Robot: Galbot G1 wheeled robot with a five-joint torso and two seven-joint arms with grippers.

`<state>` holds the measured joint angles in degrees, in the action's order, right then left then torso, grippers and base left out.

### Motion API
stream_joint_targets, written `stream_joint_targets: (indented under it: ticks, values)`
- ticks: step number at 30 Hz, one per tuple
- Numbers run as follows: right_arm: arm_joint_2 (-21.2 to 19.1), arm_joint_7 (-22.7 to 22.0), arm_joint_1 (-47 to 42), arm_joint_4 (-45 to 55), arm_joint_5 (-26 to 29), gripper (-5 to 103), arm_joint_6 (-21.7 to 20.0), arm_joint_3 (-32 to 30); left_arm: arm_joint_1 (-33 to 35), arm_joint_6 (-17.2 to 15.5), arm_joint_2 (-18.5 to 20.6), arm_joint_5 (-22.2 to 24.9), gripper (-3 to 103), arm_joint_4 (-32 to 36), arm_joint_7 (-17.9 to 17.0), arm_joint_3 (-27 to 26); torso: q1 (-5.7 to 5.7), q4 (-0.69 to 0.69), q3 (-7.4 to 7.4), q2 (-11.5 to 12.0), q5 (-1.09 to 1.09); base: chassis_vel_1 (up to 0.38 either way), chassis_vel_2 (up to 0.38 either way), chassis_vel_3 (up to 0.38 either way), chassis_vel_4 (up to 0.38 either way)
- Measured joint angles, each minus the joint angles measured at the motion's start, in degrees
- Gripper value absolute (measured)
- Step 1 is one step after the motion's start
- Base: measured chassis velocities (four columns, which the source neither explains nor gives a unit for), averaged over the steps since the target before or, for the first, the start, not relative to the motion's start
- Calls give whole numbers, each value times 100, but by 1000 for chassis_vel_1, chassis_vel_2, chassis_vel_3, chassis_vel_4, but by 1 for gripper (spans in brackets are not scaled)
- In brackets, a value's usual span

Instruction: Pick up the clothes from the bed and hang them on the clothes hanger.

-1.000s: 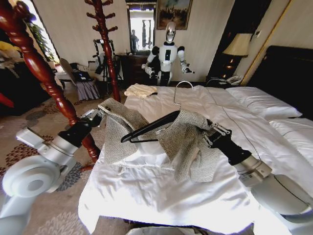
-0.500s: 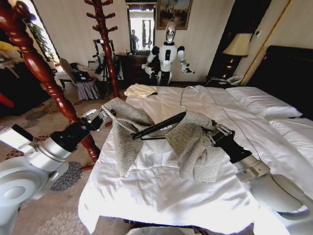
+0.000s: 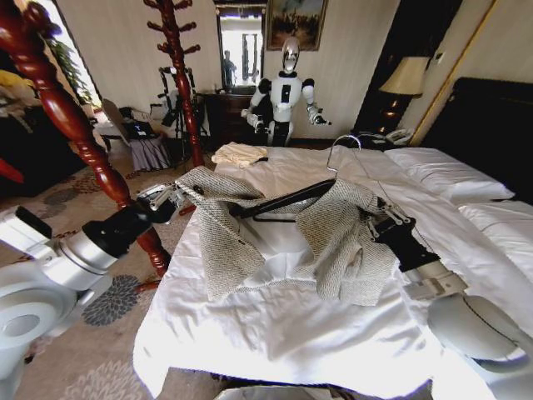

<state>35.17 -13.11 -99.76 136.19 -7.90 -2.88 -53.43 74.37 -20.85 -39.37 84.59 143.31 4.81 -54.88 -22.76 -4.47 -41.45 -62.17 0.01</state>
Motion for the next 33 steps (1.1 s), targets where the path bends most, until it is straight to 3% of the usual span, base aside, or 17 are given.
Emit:
stream_joint_targets:
  ticks: [5, 10, 16, 22, 33]
  values:
    - [4, -23, -88, 254, 402, 24, -11, 198, 200, 19, -298, -107, 1, -5, -80, 329, 0, 0, 0, 0, -2, 0, 0, 0, 0]
    - [-30, -31, -132, 369, 432, 24, -119, 305, 340, 37, -388, -405, 1, -7, 25, 602, 0, 0, 0, 0, -1, 0, 0, 0, 0]
    - [-260, -99, -47, 213, 177, 24, -576, 399, 174, 112, -229, -530, 1, -7, 115, 909, 0, 0, 0, 0, -1, 0, 0, 0, 0]
    - [-202, -238, 148, -5, 62, 24, -775, 828, 120, 108, -48, -437, 1, -7, 101, 985, -1, 0, 0, 0, 1, 0, 0, 0, 0]
    - [-151, -367, 590, -34, 754, 24, -870, 1814, 17, -116, 29, -1068, 1, -7, 411, 1853, -1, 0, 0, 0, -1, 0, 0, 0, 0]
